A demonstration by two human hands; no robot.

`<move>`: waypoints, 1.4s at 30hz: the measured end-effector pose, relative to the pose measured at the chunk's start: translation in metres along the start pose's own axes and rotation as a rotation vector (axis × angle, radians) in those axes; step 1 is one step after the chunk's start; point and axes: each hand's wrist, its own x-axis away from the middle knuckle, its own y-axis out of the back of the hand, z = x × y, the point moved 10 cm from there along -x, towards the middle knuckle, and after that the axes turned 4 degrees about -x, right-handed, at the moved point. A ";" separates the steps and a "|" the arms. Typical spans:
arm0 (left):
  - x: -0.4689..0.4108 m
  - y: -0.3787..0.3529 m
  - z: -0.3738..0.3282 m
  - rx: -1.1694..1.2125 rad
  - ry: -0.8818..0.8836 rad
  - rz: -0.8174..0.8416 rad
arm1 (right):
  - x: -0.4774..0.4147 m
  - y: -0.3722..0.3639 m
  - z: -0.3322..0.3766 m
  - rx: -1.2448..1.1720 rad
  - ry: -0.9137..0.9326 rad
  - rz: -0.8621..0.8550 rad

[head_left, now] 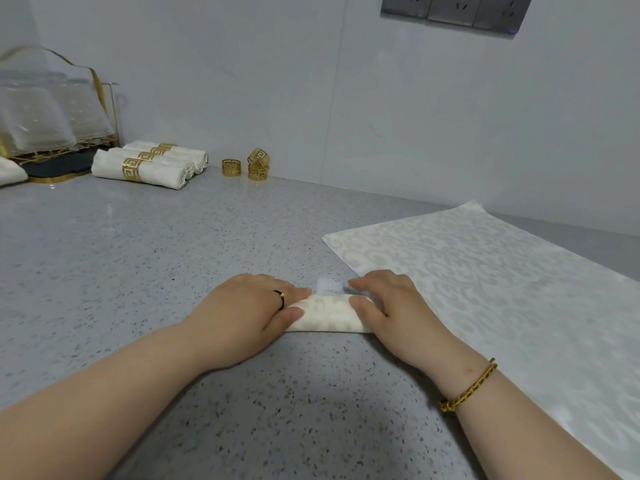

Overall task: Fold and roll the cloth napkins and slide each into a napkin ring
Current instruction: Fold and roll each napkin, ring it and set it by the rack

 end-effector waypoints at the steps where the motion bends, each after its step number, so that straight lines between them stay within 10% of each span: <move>1: 0.000 -0.002 0.000 0.009 -0.005 0.002 | 0.002 0.006 0.005 0.013 0.042 -0.027; 6: -0.002 0.002 -0.006 -0.009 -0.023 -0.014 | 0.013 0.010 0.030 0.229 0.276 -0.039; 16: -0.007 0.025 -0.050 -0.111 -0.188 -0.106 | 0.004 0.009 0.009 -0.028 0.052 0.127; 27: -0.045 -0.013 -0.045 0.234 0.133 0.248 | -0.002 -0.002 -0.022 -0.639 -0.179 0.156; 42: -0.042 -0.009 -0.040 0.466 0.275 0.104 | 0.000 -0.001 -0.024 -0.717 -0.191 0.063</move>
